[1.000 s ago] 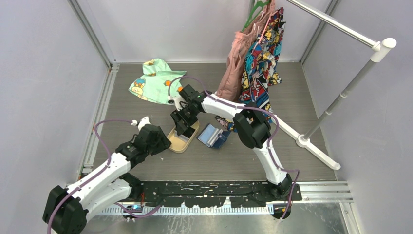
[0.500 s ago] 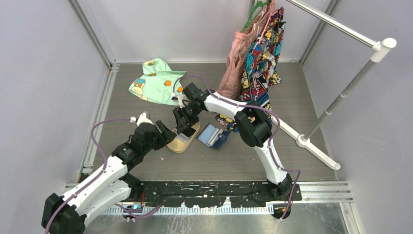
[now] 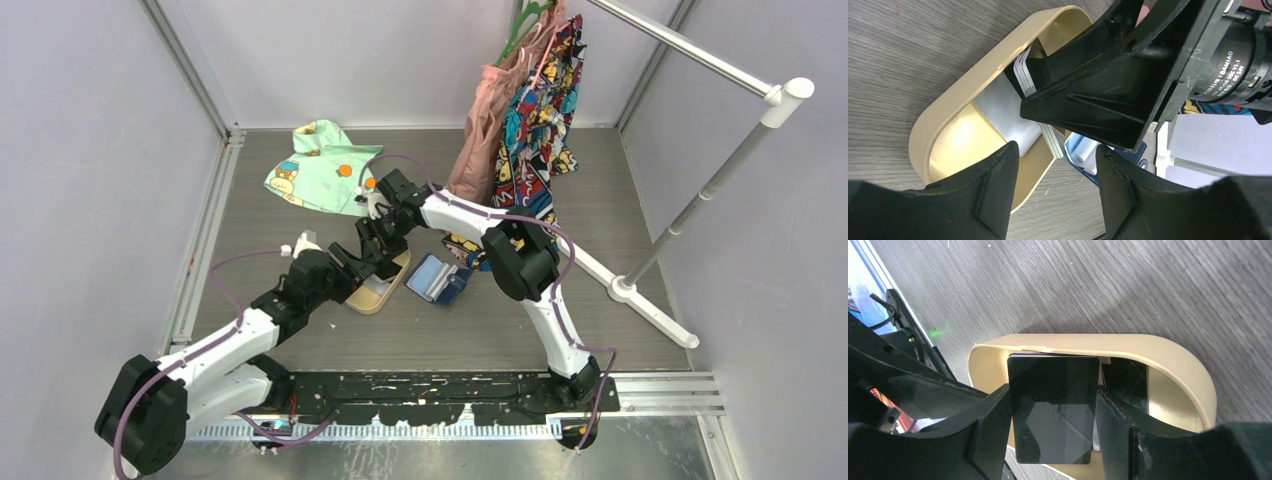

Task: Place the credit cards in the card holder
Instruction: Pick up the credit card from the storage box.

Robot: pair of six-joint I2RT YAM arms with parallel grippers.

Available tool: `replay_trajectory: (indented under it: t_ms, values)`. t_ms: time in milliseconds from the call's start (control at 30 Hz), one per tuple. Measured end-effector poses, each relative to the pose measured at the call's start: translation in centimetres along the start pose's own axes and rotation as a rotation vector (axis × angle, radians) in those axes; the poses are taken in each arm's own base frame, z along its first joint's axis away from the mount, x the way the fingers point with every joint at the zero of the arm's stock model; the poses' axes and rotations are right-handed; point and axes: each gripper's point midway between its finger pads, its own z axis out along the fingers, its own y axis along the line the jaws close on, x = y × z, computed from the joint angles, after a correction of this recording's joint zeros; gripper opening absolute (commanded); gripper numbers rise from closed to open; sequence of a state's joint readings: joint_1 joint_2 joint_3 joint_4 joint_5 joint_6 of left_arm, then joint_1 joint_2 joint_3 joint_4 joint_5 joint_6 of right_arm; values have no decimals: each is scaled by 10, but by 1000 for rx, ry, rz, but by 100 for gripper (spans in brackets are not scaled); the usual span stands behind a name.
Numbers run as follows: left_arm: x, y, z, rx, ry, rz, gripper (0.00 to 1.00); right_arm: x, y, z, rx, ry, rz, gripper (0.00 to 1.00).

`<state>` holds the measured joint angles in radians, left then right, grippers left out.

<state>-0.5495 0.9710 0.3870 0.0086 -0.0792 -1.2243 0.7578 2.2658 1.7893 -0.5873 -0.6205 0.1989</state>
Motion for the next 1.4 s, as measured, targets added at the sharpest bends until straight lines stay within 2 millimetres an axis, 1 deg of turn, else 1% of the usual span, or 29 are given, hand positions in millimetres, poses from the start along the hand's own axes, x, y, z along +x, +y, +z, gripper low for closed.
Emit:
replay_trajectory:
  t_ms: [167, 600, 800, 833, 967, 1133, 1267, 1400]
  values:
    - [4, 7, 7, -3, 0, -38, 51, -1, 2, 0, -9, -3, 15, 27]
    - [15, 17, 35, -28, 34, -54, 43, -8, 1, 1, -13, -30, 18, 27]
    - [18, 17, 43, -19, 41, -56, 35, -6, -5, 2, -8, -36, 25, 28]
    - [18, 17, 44, -17, 40, -56, 32, -6, -6, 2, -8, -37, 25, 29]
    - [18, 15, 47, -8, 37, -55, 25, -6, -7, 2, -7, -39, 22, 34]
    - [19, 15, 50, -6, 38, -55, 25, -7, -9, 2, -2, -41, 3, 42]
    - [19, 15, 50, -3, 37, -54, 33, -8, -10, 0, 2, -40, -11, 48]
    - [18, 11, 53, 13, 31, -54, 34, -11, -11, -7, 8, -42, -27, 55]
